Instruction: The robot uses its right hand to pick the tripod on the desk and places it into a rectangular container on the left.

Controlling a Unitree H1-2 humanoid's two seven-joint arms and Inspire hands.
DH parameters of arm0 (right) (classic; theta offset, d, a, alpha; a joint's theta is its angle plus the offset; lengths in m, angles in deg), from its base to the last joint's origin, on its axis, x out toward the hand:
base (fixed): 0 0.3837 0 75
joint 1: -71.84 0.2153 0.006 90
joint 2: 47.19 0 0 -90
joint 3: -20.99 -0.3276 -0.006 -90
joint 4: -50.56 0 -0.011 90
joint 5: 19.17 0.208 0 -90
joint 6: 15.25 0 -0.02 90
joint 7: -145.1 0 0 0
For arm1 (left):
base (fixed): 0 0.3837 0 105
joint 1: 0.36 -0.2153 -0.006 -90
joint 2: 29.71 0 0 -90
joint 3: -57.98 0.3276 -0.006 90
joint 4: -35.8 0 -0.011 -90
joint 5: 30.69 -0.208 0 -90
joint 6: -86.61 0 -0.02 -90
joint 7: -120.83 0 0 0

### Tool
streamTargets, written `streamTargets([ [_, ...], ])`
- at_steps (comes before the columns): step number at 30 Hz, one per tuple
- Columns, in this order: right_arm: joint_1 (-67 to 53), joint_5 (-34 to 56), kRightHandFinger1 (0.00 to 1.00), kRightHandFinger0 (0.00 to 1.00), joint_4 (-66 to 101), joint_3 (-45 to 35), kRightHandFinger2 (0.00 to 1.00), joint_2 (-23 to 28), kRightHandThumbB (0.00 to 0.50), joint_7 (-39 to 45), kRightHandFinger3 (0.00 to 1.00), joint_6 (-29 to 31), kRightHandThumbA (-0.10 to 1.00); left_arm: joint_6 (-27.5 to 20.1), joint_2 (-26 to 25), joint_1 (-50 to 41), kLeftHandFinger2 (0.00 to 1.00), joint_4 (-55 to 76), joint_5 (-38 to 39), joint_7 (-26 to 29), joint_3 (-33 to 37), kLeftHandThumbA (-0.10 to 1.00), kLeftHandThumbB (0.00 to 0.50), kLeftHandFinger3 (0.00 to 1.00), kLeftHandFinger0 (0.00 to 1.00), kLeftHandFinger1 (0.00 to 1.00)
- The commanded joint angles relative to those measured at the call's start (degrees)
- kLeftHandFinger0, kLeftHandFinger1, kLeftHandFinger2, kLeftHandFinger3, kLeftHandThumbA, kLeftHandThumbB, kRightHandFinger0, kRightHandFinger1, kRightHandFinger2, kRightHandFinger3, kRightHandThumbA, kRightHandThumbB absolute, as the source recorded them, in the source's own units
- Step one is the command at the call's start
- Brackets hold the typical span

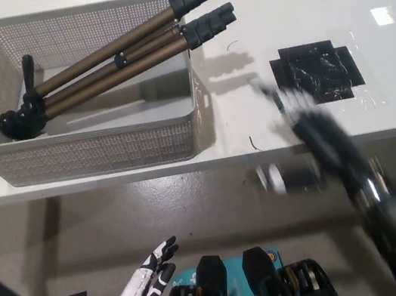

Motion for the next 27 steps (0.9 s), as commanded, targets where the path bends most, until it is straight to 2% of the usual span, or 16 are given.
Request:
streamTargets([
  [1,-23.5,24.3,1.00,1.00,20.6,-6.5,1.00,-1.6,0.395,-10.9,1.00,23.4,1.00,-2.6,0.4,0.2,1.00,0.3,1.8,2.7,-2.7,1.00,0.500,1.00,1.00,1.00],
  [2,-23.9,25.3,1.00,1.00,19.8,-6.8,1.00,-2.1,0.402,-10.3,1.00,23.1,1.00,-2.6,0.4,0.2,1.00,0.3,1.7,2.8,-2.8,1.00,0.500,1.00,1.00,1.00],
  [3,-24.9,26.3,1.00,1.00,16.9,-7.3,1.00,-3.1,0.447,-9.7,1.00,22.7,1.00,-2.2,0.3,0.2,1.00,0.6,1.9,2.4,-2.9,1.00,0.500,1.00,1.00,1.00],
  [5,-25.7,28.6,1.00,1.00,11.3,-8.0,1.00,-3.9,0.435,-8.2,1.00,24.4,1.00,-1.8,0.3,0.4,1.00,1.1,1.9,2.3,-3.0,1.00,0.500,1.00,1.00,1.00],
  [7,-25.9,29.8,1.00,1.00,5.1,-9.7,1.00,-4.3,0.396,-7.3,1.00,25.9,1.00,-1.8,0.5,0.3,1.00,1.3,1.9,2.4,-3.2,1.00,0.500,1.00,1.00,1.00],
  [13,-24.4,32.0,1.00,1.00,-3.5,-12.3,1.00,-4.6,0.409,-4.1,1.00,26.9,1.00,-2.2,0.4,0.1,1.00,0.6,3.0,2.3,-4.2,1.00,0.500,1.00,1.00,1.00],
  [14,-24.0,32.9,1.00,1.00,-5.2,-13.0,1.00,-5.0,0.445,-3.3,1.00,25.6,1.00,-2.5,0.3,0.1,1.00,0.3,3.3,2.1,-4.4,1.00,0.500,1.00,1.00,1.00],
  [17,-21.9,34.7,1.00,1.00,-8.4,-13.9,1.00,-6.0,0.414,-1.7,1.00,24.7,1.00,-2.2,0.2,0.4,1.00,0.2,2.7,2.5,-4.8,1.00,0.500,1.00,1.00,1.00],
  [27,-18.4,36.9,1.00,1.00,-11.9,-14.7,1.00,-6.3,0.429,2.0,1.00,21.8,1.00,-2.5,1.2,0.6,1.00,-1.4,2.1,3.1,-6.4,1.00,0.500,1.00,1.00,1.00],
])
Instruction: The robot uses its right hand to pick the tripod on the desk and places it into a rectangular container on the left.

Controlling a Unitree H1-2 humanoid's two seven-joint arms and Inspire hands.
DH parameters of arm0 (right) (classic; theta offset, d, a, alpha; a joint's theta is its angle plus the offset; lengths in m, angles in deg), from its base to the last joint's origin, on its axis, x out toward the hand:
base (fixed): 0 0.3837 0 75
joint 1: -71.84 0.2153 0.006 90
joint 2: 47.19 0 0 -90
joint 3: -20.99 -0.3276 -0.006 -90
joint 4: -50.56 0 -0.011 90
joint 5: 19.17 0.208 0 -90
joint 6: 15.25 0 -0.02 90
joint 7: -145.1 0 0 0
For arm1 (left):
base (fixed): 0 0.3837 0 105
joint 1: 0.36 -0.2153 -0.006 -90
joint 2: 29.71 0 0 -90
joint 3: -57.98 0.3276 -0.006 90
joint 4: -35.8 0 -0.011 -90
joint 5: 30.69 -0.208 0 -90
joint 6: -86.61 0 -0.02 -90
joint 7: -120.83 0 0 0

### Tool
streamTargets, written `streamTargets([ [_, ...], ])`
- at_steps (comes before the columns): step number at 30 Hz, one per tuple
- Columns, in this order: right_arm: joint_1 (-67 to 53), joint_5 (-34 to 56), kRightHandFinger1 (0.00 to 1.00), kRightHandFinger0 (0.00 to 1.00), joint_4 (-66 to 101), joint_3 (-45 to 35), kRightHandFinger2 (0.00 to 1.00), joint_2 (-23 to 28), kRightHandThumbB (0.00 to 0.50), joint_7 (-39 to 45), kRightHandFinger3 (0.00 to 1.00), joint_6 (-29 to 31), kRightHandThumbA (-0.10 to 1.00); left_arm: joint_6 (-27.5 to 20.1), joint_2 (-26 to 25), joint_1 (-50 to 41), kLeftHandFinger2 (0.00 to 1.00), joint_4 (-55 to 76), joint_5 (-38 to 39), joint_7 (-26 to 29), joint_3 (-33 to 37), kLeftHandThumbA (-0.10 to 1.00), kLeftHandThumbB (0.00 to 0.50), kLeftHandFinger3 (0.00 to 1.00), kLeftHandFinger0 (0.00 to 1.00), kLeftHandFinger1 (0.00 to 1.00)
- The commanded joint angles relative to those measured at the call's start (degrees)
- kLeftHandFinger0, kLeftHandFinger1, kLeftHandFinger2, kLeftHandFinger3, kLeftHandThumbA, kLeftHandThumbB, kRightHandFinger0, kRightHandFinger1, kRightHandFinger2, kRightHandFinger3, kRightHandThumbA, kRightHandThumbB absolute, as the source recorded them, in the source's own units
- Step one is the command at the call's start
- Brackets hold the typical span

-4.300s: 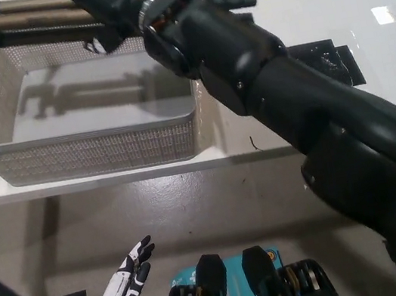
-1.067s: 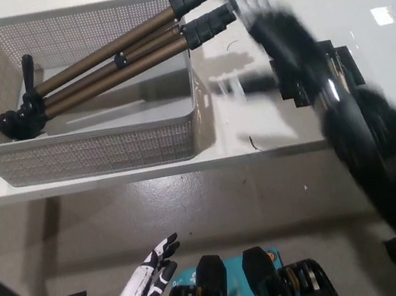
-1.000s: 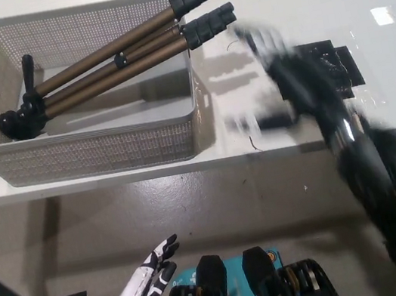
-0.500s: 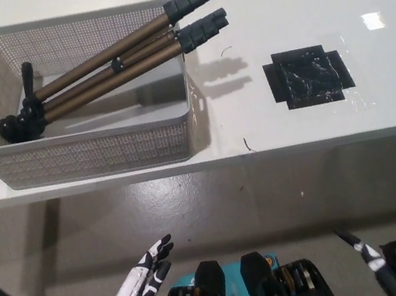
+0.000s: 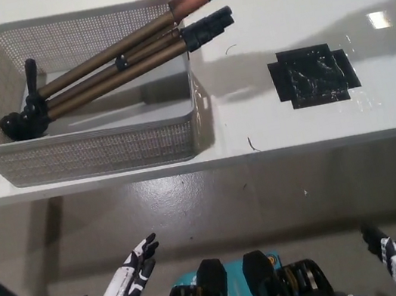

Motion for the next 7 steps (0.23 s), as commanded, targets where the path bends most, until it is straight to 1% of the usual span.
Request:
streamTargets([
  [1,1.8,8.1,1.00,1.00,-0.2,-1.3,1.00,-0.4,0.439,2.0,1.00,5.6,1.00,-2.5,0.5,0.8,1.00,0.2,1.7,2.5,-1.6,1.00,0.500,1.00,1.00,1.00],
  [7,1.5,8.3,1.00,1.00,0.0,-1.2,1.00,-0.2,0.448,2.2,1.00,5.7,1.00,-2.7,0.6,0.2,1.00,0.1,1.2,2.3,-1.8,1.00,0.500,1.00,1.00,1.00],
])
